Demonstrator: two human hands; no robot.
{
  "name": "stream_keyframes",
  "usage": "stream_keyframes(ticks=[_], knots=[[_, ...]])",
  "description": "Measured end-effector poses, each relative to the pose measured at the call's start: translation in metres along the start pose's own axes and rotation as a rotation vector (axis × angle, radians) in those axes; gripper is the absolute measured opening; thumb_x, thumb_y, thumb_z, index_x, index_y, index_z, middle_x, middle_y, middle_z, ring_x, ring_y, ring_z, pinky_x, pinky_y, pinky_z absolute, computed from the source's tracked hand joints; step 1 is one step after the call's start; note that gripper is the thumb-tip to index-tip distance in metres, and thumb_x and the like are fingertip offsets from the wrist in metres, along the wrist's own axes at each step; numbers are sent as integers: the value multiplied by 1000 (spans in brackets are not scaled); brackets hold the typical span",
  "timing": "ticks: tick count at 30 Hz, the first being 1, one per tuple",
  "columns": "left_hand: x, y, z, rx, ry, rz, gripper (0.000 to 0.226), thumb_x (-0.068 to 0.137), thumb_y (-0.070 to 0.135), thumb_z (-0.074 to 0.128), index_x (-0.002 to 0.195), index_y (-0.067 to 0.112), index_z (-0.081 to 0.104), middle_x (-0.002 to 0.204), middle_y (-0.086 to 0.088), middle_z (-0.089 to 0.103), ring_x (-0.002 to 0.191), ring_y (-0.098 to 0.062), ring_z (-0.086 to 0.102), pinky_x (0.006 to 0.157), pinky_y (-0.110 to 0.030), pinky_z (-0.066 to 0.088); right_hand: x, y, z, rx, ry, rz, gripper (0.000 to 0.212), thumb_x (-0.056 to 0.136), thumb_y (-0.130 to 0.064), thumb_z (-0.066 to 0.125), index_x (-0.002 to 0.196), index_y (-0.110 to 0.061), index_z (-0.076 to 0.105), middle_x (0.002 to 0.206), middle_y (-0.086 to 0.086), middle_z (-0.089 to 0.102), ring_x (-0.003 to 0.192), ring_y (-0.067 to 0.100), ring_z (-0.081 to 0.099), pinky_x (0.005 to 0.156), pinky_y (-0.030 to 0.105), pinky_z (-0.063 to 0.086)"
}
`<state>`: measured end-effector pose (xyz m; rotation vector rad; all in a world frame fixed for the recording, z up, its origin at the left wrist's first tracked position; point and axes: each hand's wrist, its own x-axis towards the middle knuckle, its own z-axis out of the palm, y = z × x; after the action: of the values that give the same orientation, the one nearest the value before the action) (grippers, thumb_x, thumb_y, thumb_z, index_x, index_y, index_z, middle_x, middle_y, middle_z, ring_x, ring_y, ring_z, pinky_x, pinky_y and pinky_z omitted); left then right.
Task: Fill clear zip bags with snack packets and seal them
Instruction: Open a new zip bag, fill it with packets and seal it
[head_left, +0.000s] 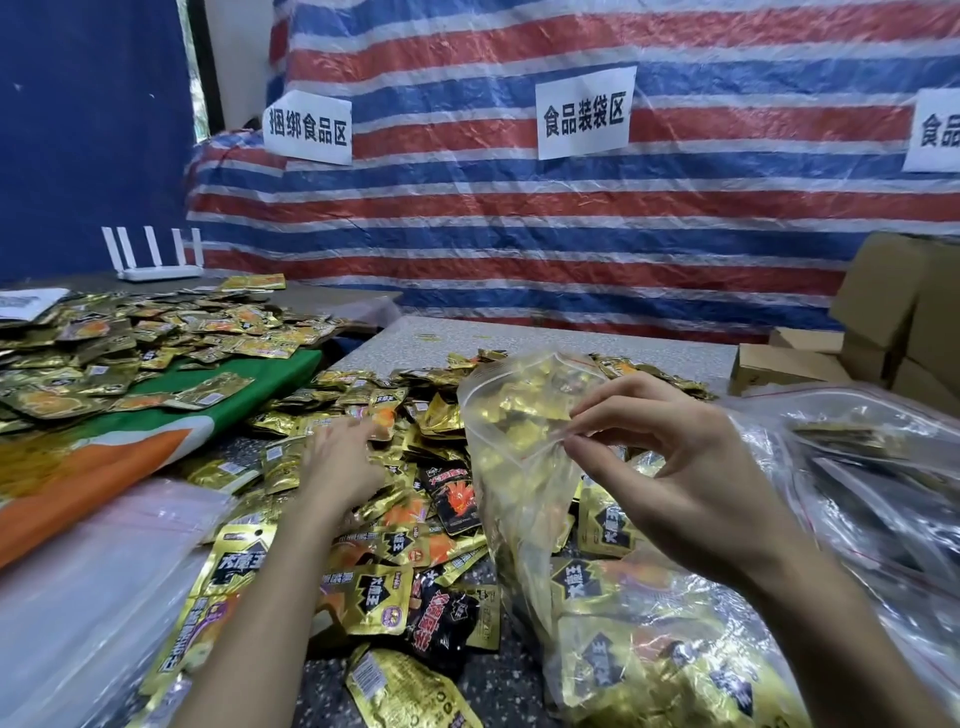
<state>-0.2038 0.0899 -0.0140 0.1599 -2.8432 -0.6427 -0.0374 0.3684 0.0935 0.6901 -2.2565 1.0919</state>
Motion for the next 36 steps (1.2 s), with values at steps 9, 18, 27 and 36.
stream_keyframes(ticks=[9,18,27,36], knots=[[-1,-12,27,82,-127,-116,65,92,9,52,148,39,39,161,-2,28,142,-30,32,114,-49,30,0,1,-3,-3,-14,15,6,84,-19,73,84,-19,78,94,-9,67,90,12,67,79,32,57],[2,-5,-19,-368,310,-91,30,106,24,40,129,15,57,89,7,59,69,-13,56,59,-31,46,1,-2,-5,-20,-23,17,6,84,-19,72,83,-19,78,93,-9,67,88,9,66,77,23,55],[-56,58,-124,-923,599,217,15,100,33,55,91,29,65,88,-2,72,73,-21,73,52,-31,57,0,-3,-6,-36,-47,24,9,84,-24,71,85,-19,79,93,-7,66,89,10,66,77,25,55],[-129,109,-154,-995,642,410,14,99,31,58,88,29,67,74,6,71,59,-11,70,38,-23,50,-2,-9,-6,-72,-84,-56,5,85,-21,76,86,-22,80,90,-11,65,87,10,65,75,32,53]])
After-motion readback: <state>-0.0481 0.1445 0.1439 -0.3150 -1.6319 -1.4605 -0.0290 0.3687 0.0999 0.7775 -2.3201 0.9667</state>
